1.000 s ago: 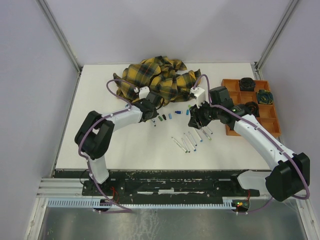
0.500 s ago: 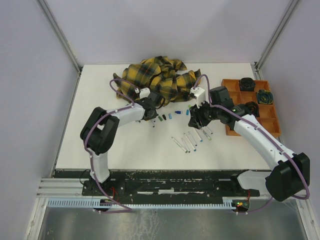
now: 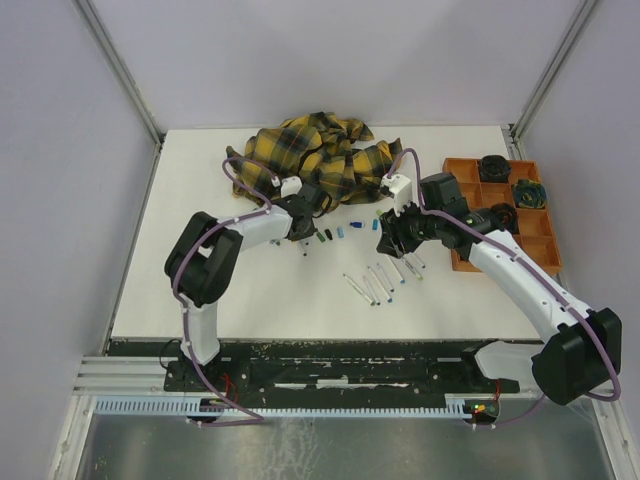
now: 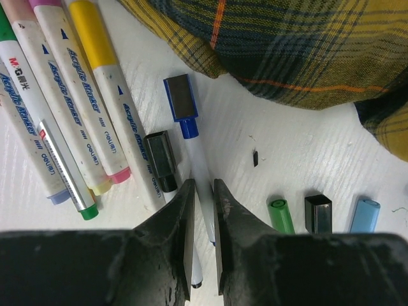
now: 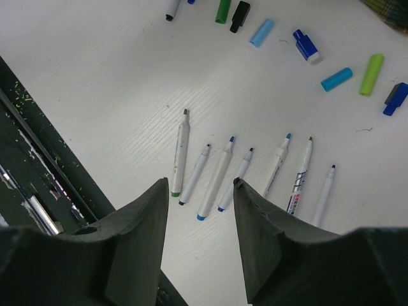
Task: Open the pen caps
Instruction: Pick up the pen from the center of the board.
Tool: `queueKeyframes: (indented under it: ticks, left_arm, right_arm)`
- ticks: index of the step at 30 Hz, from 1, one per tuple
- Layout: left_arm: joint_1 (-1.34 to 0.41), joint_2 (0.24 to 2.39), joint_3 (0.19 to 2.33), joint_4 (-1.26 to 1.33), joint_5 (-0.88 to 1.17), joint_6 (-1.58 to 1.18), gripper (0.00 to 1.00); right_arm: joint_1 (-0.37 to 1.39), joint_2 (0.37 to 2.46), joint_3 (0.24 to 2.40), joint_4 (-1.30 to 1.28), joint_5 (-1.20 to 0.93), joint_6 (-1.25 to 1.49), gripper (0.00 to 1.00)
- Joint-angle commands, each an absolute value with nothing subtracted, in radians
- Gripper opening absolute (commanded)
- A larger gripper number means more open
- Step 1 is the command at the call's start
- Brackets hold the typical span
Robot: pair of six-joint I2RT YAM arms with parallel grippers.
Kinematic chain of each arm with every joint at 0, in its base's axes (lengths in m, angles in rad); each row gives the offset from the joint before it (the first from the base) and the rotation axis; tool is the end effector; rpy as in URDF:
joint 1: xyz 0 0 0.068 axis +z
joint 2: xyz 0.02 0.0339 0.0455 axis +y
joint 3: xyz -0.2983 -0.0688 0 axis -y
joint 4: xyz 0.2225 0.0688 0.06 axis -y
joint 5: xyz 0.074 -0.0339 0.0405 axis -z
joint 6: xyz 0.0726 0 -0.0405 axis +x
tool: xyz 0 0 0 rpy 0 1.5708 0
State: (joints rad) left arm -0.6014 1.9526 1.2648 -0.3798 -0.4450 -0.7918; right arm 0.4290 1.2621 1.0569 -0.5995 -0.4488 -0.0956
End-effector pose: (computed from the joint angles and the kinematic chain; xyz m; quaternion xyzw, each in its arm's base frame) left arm 0.3545 -0.2053 0.1732 -0.1445 0.9351 0.0081 0.3234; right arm 0.2198 0.1352 0.3106 -0.3148 0.8518 0.2640 0.3251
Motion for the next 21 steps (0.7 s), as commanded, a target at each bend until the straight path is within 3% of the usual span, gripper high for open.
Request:
queueKeyframes:
  ticks: [1, 14, 21]
  left_arm:
    - [-0.598, 1.972, 1.302, -0.437, -0.486, -0.820, 0.23]
    - [-0.601, 2.015, 1.344, -0.520, -0.501, -0.818, 0.22]
    - [-0.601, 1.988, 1.354, -0.515, -0.497, -0.801, 0.03]
  right_arm:
    - [0.423, 1.233, 1.057, -0.569, -0.469, -0.106, 0.53]
    - [0.423, 1.239, 1.056, -0.568, -0.471, -0.104, 0.53]
    - [0.423, 1.244, 1.055, -0.568, -0.478, -0.103, 0.53]
